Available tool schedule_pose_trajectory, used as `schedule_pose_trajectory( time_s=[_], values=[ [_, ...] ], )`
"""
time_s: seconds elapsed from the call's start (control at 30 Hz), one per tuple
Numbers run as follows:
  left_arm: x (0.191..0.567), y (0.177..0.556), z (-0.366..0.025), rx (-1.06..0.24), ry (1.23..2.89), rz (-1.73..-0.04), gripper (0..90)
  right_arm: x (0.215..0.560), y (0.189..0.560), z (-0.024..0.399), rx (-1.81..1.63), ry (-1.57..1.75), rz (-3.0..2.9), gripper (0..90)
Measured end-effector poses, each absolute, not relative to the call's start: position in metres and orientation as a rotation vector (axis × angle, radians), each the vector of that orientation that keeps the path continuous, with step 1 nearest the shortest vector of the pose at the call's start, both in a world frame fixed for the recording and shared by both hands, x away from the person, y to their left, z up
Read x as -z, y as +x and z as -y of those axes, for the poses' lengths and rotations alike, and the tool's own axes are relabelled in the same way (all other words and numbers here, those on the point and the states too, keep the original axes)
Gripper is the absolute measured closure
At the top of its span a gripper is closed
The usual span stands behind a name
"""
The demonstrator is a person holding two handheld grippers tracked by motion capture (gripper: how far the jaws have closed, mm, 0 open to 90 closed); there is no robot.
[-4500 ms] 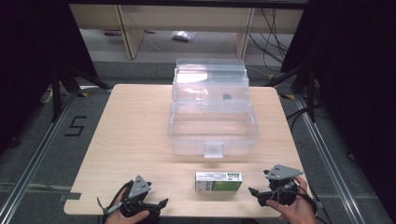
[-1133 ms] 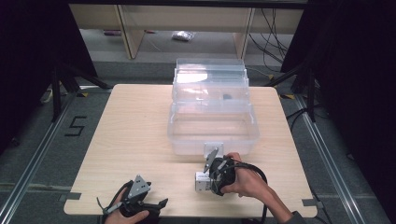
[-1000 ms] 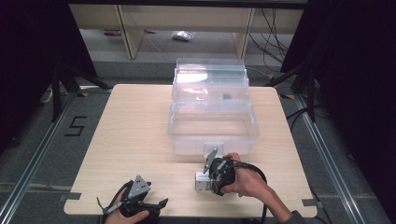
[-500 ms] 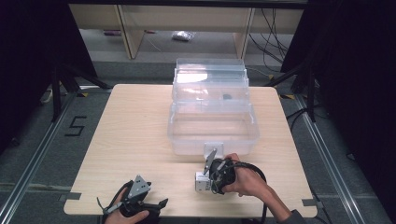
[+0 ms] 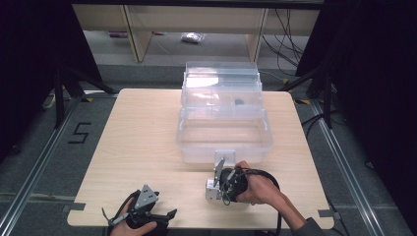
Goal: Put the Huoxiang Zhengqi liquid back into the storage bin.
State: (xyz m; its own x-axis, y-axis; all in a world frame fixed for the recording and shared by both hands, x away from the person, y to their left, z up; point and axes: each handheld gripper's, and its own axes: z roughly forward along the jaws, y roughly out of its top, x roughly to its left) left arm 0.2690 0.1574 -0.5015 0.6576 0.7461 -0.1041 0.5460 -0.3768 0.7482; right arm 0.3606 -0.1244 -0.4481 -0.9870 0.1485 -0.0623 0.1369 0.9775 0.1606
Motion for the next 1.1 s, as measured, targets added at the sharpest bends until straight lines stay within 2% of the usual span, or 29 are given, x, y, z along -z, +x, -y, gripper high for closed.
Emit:
schedule_pose_trajectory(
  time_s=[0.33, 0.4, 0.5, 0.8, 0.83, 0.9, 1.1],
  values=[
    [0.502, 0.269, -0.157, -0.328, 2.087, -0.997, 14.8, 0.434, 0.358, 0.130, -0.246, 0.245, -3.052, 64.8],
    [0.503, 0.269, -0.157, -0.334, 2.073, -0.997, 14.8, 0.427, 0.363, 0.135, -0.280, 0.162, -3.045, 64.8],
    [0.503, 0.269, -0.157, -0.336, 2.072, -0.996, 14.8, 0.419, 0.360, 0.139, -0.283, 0.262, -3.041, 64.8],
    [0.503, 0.270, -0.157, -0.336, 2.067, -0.999, 14.8, 0.401, 0.370, 0.154, -0.307, 0.195, -3.026, 64.7],
    [0.503, 0.270, -0.157, -0.337, 2.069, -1.000, 14.8, 0.398, 0.366, 0.154, -0.294, 0.283, -3.024, 64.7],
    [0.503, 0.270, -0.157, -0.336, 2.066, -1.000, 14.8, 0.394, 0.372, 0.157, -0.311, 0.204, -3.015, 64.8],
    [0.504, 0.270, -0.157, -0.336, 2.064, -1.001, 14.8, 0.375, 0.374, 0.164, -0.341, 0.286, -3.020, 64.8]
  ],
)
